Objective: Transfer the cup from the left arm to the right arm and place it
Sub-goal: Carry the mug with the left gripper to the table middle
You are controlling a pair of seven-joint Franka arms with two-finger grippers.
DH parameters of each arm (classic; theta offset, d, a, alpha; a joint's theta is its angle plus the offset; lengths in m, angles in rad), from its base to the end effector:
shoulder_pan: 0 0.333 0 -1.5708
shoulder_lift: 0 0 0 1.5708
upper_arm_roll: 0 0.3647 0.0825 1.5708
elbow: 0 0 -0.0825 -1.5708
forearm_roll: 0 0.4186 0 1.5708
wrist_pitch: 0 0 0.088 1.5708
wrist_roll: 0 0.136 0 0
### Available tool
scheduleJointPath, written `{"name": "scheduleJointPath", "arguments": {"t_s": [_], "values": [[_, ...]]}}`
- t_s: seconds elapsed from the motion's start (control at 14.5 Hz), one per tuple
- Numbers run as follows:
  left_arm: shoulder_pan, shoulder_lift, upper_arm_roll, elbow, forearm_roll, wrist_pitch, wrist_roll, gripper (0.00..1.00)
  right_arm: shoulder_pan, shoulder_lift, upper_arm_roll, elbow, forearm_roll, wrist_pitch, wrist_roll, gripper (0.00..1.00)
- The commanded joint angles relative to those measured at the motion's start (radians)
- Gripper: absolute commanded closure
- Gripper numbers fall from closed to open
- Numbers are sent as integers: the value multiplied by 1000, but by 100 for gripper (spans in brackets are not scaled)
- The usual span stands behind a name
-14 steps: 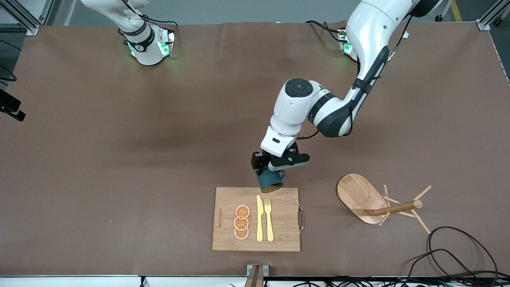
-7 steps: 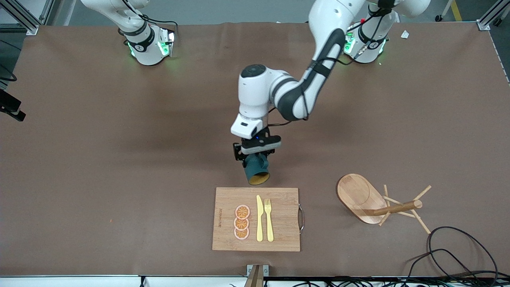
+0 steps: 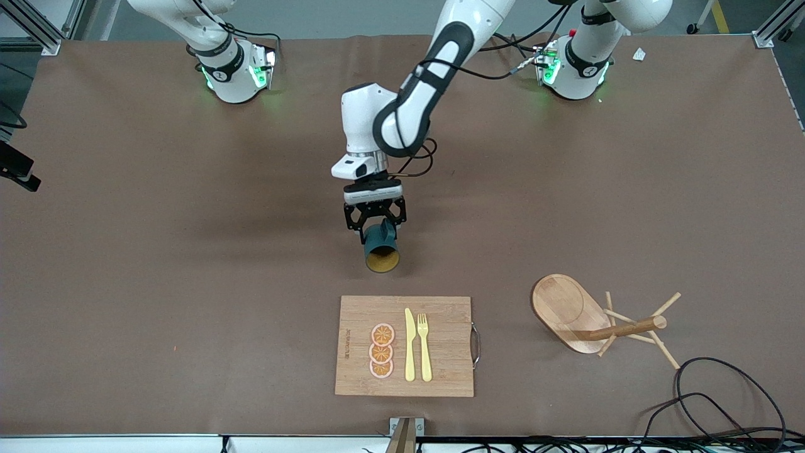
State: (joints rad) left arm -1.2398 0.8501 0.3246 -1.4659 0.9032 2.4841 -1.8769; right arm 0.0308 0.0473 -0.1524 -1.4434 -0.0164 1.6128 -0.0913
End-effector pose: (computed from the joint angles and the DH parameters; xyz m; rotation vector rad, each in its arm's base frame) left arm 0.4596 -0.6672 0.2010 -2.8610 -0.1793 -1.2803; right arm 0.6095 -0.0740 0.6852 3.0993 -0.0465 0.1854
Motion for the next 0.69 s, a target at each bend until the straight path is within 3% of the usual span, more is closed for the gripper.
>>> {"name": "scheduleJointPath", "arguments": {"t_s": [0.0, 0.21, 0.62], "values": [[-55, 53, 22, 35, 156, -60, -105, 36, 5, -1, -1, 3, -4, -8, 4, 0], [-93, 99, 22, 36, 264, -82, -183, 36, 5, -1, -1, 3, -4, -7, 4, 0], [-196, 159, 16, 52, 281, -163, -246, 35, 5, -1, -1, 3, -4, -7, 4, 0]]}}
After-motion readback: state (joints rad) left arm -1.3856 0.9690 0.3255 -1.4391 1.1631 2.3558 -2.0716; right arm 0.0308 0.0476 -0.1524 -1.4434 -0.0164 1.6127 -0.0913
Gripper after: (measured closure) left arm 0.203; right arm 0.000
